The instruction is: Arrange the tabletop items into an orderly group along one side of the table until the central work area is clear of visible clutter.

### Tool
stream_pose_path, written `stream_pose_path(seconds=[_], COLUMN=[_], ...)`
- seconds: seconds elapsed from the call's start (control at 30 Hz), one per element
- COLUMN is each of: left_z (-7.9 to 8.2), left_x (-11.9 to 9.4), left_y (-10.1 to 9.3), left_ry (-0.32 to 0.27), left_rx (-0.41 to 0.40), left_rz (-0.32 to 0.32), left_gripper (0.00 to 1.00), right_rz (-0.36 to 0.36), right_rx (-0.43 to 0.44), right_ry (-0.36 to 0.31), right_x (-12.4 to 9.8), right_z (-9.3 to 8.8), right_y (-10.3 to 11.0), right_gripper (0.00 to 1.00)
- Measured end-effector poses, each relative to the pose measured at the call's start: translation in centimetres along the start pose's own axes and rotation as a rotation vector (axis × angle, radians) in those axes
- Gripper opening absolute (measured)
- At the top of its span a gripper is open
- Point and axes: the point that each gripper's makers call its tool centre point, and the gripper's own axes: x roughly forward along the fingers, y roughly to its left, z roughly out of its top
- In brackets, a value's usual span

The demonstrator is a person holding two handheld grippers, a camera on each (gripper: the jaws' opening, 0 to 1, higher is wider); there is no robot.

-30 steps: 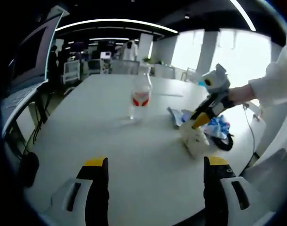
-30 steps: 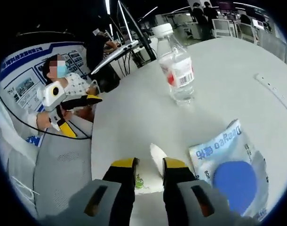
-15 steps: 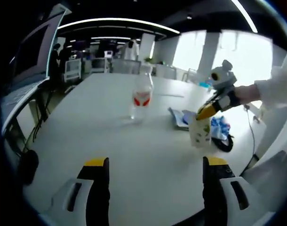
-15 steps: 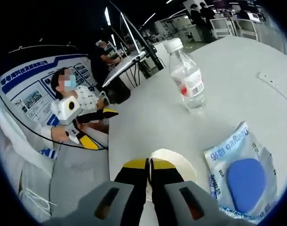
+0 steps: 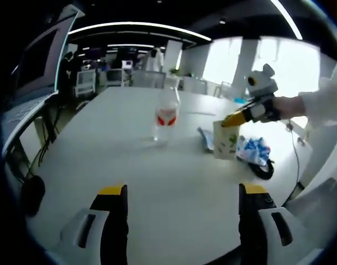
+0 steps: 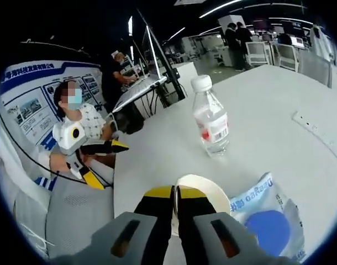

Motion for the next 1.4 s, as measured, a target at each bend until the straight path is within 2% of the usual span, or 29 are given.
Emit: stream_pose_path(seconds=[0.63,1.4], left_z=[-0.1,0.3], left_x=[0.1,0.0], left_y=[-0.4,0.2], left_ry=[0.005,-0.036], left_rx=[0.006,-0.038], left_rz=[-0.016,0.0], left_gripper=[0.79,0.79], right_rz=[-0.071,-0.168], right_rx=[-0.07,-0.171], right_ry=[-0.043,-0.066], right_x=[0.8,2.5], right_z=[1.9,3.4], right_y=[-2.0,-5.0], right_gripper=[0.0,0.0])
